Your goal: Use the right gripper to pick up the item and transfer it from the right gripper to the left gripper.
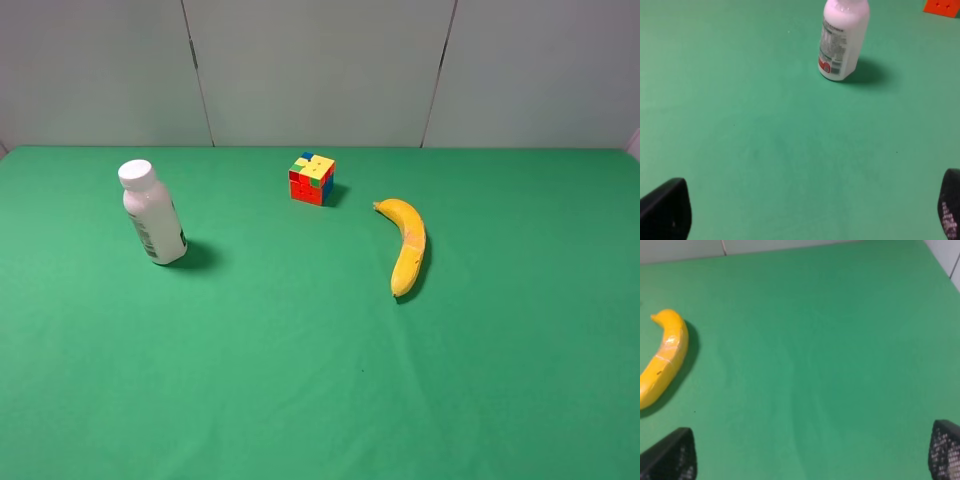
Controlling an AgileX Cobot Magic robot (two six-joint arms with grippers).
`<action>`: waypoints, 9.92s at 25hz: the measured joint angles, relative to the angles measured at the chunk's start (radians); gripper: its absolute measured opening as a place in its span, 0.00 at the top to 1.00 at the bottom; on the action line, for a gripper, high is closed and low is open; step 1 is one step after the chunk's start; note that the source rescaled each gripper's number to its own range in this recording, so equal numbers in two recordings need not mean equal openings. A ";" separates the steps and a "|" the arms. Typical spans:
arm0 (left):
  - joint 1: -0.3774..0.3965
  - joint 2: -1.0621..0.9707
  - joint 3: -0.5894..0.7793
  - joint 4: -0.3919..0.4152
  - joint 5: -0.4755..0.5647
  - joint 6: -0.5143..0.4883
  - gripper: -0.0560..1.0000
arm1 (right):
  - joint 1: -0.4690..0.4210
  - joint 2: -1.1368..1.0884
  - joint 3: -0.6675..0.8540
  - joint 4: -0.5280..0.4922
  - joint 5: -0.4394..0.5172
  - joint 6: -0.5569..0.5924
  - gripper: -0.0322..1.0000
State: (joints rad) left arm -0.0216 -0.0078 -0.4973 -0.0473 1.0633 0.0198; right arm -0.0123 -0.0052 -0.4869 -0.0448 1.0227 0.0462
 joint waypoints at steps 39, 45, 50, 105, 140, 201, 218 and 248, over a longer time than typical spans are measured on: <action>0.000 0.000 0.000 0.000 0.000 0.000 0.02 | 0.000 0.312 -0.113 0.025 0.026 0.005 0.00; 0.000 0.000 0.000 0.000 0.000 0.000 0.02 | 0.052 0.464 -0.189 0.064 -0.012 0.019 0.00; 0.000 0.000 0.000 0.000 0.000 0.000 0.02 | 0.120 0.654 -0.250 0.088 -0.033 0.023 0.00; 0.000 0.000 0.000 0.000 0.000 0.000 0.02 | 0.515 1.974 -0.698 -0.056 -0.317 0.295 0.00; 0.000 0.000 0.000 0.000 0.000 0.000 0.02 | 0.515 2.023 -0.698 -0.053 -0.345 0.295 0.97; 0.000 0.000 0.000 0.000 -0.009 0.004 0.02 | 0.956 1.624 -0.726 0.034 0.057 0.113 0.97; -0.006 0.555 -0.161 -0.251 -0.009 0.462 0.02 | 0.980 1.624 -0.814 0.031 0.057 0.005 0.97; -0.313 1.057 -0.352 -0.319 -0.196 0.857 0.02 | 0.980 1.629 -0.817 -0.030 0.037 -0.027 0.97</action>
State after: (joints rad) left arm -0.3350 1.0494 -0.8493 -0.3664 0.8669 0.8769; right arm 0.9677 1.6234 -1.3035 -0.0744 1.0601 0.0194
